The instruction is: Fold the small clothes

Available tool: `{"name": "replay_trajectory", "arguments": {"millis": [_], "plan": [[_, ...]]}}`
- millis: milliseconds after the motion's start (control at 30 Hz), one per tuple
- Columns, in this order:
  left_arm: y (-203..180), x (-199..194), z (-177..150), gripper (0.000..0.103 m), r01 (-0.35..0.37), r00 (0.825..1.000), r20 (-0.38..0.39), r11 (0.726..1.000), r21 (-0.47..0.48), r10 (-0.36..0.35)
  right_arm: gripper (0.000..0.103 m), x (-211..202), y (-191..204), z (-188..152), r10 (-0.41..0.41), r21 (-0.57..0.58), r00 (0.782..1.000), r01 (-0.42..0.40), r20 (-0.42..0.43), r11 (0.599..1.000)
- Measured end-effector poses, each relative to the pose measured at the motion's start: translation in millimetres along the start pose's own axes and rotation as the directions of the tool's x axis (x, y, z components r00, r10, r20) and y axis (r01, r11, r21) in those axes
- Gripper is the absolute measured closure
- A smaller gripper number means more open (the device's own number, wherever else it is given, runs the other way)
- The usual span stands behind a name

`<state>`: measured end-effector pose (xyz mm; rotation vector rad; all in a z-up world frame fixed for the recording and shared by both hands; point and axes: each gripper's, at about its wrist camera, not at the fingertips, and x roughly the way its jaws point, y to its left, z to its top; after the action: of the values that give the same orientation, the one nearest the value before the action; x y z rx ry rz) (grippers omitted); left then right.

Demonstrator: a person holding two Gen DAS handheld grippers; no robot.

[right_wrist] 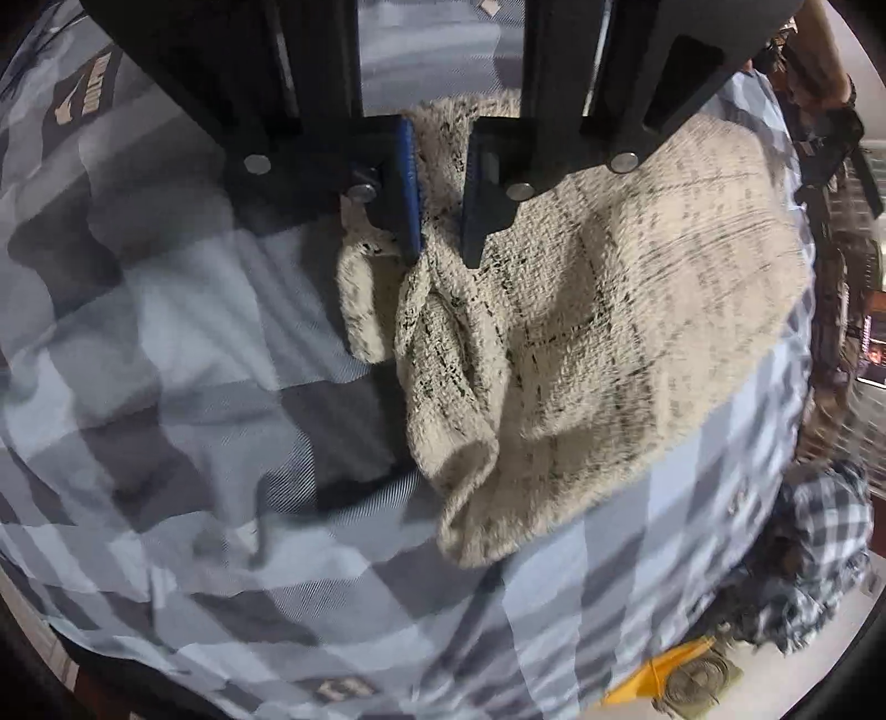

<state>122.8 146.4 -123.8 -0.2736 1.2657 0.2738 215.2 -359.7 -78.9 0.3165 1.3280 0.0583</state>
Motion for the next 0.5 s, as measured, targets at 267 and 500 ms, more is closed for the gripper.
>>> {"name": "replay_trajectory", "arguments": {"millis": [267,500], "plan": [[-14.8,9.3,-7.9,0.0,-0.07,0.998,0.007,0.991,0.11,0.069,0.096,-39.8,-20.3,-29.0,0.08,0.134,0.994,-0.09,0.081,0.987],[-22.5,21.8,-9.0,0.0,-0.097,0.995,0.005,0.978,0.182,0.098,0.074,8.3,-52.7,-20.1,0.037,0.332,0.994,-0.001,-0.101,0.943]]}}
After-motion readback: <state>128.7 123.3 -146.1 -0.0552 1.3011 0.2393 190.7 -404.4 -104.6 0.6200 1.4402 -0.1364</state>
